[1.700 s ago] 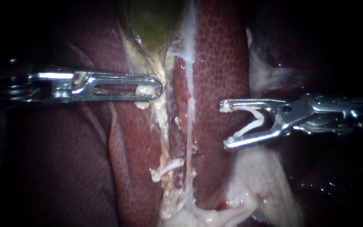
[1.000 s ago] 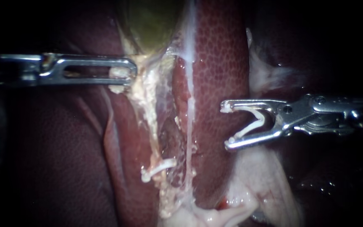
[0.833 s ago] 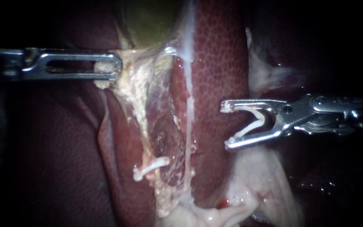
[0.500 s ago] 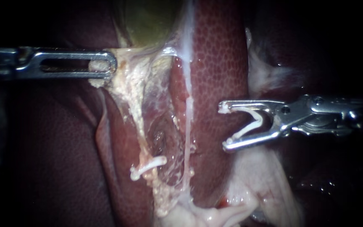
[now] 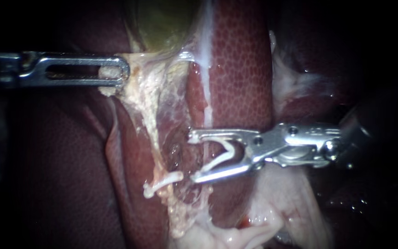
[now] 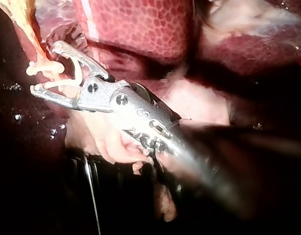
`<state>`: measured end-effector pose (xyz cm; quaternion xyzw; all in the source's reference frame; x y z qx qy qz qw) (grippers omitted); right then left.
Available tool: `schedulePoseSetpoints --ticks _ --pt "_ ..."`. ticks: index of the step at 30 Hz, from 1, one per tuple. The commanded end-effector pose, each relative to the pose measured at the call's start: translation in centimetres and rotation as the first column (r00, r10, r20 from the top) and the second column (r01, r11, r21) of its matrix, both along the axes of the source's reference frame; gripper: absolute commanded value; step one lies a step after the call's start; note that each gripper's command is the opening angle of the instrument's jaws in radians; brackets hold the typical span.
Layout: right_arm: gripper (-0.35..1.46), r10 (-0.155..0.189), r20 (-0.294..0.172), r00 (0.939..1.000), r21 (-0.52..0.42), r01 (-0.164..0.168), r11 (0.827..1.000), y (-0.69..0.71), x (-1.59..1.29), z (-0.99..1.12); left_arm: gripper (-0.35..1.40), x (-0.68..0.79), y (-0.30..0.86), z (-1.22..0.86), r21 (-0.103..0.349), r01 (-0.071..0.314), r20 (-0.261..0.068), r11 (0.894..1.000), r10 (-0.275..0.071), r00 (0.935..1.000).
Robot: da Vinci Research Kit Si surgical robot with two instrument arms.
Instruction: Clipping second clip left tube
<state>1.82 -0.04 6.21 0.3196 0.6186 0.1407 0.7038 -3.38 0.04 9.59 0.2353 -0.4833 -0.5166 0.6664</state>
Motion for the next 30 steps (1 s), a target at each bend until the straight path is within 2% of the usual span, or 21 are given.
schedulePoseSetpoints --ticks 1,7,14,30 --pt "0.6 -0.001 0.002 1.0 0.004 0.001 1.0 -0.02 0.05 0.04 -0.35 0.0 0.0 0.0 0.0 0.0 -0.001 1.0 0.0 1.0" --pt "0.6 -0.001 0.004 1.0 0.008 0.001 1.0 -0.07 0.25 0.21 -0.35 -0.01 -0.01 0.0 -0.001 0.001 -0.001 1.0 -0.001 1.0" --pt "0.6 -0.001 0.008 1.0 0.021 0.001 1.0 -0.09 0.34 0.35 -0.35 -0.02 -0.02 0.0 -0.001 0.002 -0.002 1.0 -0.002 1.0" --pt "0.6 -0.052 -0.018 0.9985 0.054 0.053 0.997 -0.29 0.56 0.41 -0.35 -0.04 -0.02 0.01 -0.002 0.005 -0.005 1.0 -0.005 1.0"
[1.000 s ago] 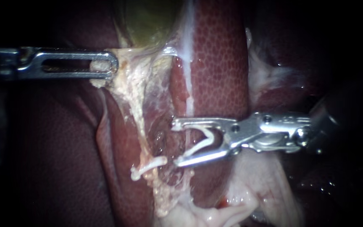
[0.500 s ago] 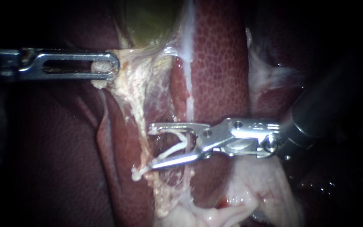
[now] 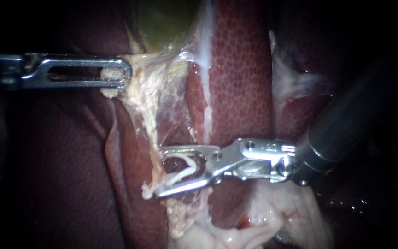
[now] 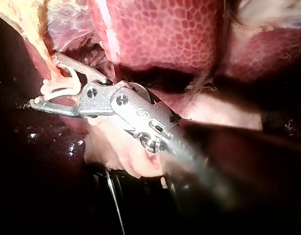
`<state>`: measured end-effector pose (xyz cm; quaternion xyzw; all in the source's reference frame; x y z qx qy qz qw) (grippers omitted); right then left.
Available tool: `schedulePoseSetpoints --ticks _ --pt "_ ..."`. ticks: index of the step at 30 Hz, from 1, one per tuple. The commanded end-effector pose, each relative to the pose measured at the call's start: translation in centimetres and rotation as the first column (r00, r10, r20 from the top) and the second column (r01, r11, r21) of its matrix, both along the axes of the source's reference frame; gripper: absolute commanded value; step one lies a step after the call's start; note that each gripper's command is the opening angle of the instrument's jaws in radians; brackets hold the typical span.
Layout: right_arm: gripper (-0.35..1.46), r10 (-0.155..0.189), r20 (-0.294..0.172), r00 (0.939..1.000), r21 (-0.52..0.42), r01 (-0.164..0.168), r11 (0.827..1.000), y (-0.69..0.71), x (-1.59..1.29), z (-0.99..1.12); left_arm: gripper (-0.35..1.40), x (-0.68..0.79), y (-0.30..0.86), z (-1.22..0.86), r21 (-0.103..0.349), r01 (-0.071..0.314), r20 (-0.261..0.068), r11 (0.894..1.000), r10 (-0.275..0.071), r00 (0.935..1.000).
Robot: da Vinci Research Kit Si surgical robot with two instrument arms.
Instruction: Clipping second clip left tube
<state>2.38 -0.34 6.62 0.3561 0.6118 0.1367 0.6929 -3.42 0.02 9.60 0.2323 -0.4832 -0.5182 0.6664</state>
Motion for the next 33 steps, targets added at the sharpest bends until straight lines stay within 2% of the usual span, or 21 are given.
schedulePoseSetpoints --ticks 1,15,27,28,30,32,33 --pt "0.6 -0.005 0.002 1.0 0.004 0.005 1.0 -0.01 0.01 0.01 -0.35 0.0 0.0 0.0 0.0 0.0 -0.001 1.0 0.0 1.0" --pt "0.59 -0.075 -0.033 0.9966 0.031 0.077 0.997 -0.01 0.2 0.08 -0.35 -0.03 -0.02 0.01 0.0 -0.002 0.001 1.0 0.002 1.0" --pt "0.54 -0.088 -0.032 0.9956 0.046 0.09 0.995 0.03 0.25 0.14 -0.35 -0.05 -0.03 0.03 -0.001 -0.003 0.002 1.0 0.003 1.0" --pt "0.51 -0.094 -0.027 0.9952 0.068 0.095 0.993 0.03 0.22 0.15 -0.35 -0.05 -0.03 0.03 -0.001 -0.003 0.002 1.0 0.003 1.0" --pt "0.11 -0.117 -0.013 0.993 0.097 0.118 0.988 0.04 0.16 0.18 -0.35 -0.05 -0.03 0.03 -0.001 -0.003 0.002 1.0 0.003 1.0" --pt "-0.35 -0.157 0.025 0.9872 0.109 0.154 0.982 0.04 0.08 0.2 -0.35 -0.05 -0.03 0.03 -0.001 -0.003 0.002 1.0 0.003 1.0" --pt "-0.35 -0.164 0.041 0.9855 0.106 0.159 0.982 0.05 0.06 0.21 -0.35 -0.05 -0.03 0.03 -0.001 -0.003 0.002 1.0 0.003 1.0"
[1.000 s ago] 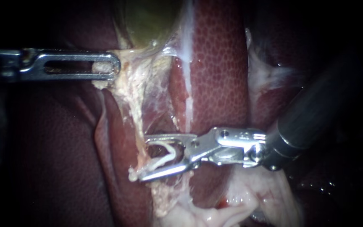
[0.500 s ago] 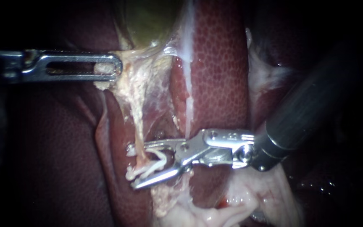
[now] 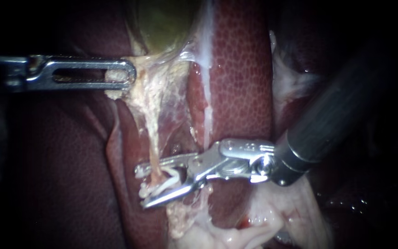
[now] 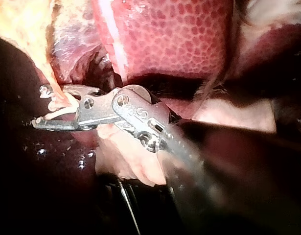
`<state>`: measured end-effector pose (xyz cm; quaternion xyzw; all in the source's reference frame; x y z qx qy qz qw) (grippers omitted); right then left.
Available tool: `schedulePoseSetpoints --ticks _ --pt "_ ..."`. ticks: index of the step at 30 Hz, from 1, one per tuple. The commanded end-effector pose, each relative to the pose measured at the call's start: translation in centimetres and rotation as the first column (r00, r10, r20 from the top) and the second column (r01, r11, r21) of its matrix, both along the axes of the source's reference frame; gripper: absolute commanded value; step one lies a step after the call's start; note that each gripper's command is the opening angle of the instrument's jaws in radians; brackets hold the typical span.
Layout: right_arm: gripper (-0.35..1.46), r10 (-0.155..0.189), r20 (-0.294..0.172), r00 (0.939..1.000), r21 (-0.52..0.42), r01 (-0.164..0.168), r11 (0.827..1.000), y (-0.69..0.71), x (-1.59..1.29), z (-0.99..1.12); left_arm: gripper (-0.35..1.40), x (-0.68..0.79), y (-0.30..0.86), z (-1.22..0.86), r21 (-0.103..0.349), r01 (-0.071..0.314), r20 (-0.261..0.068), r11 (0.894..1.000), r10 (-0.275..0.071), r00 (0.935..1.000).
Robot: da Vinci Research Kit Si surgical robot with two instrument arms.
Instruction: Clipping second clip left tube
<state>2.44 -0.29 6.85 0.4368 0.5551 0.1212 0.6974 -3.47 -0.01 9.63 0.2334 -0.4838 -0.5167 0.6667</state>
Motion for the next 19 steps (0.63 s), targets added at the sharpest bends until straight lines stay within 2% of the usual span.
schedulePoseSetpoints --ticks 1,19 --pt "-0.35 -0.003 0.004 1.0 -0.004 0.003 1.0 0.01 0.0 0.0 -0.35 0.0 0.0 0.0 0.0 0.0 0.0 1.0 0.0 1.0" --pt "-0.35 -0.006 0.004 1.0 0.0 0.006 1.0 0.0 -0.01 0.03 -0.35 0.0 0.0 0.0 0.0 0.0 0.0 1.0 0.0 1.0"
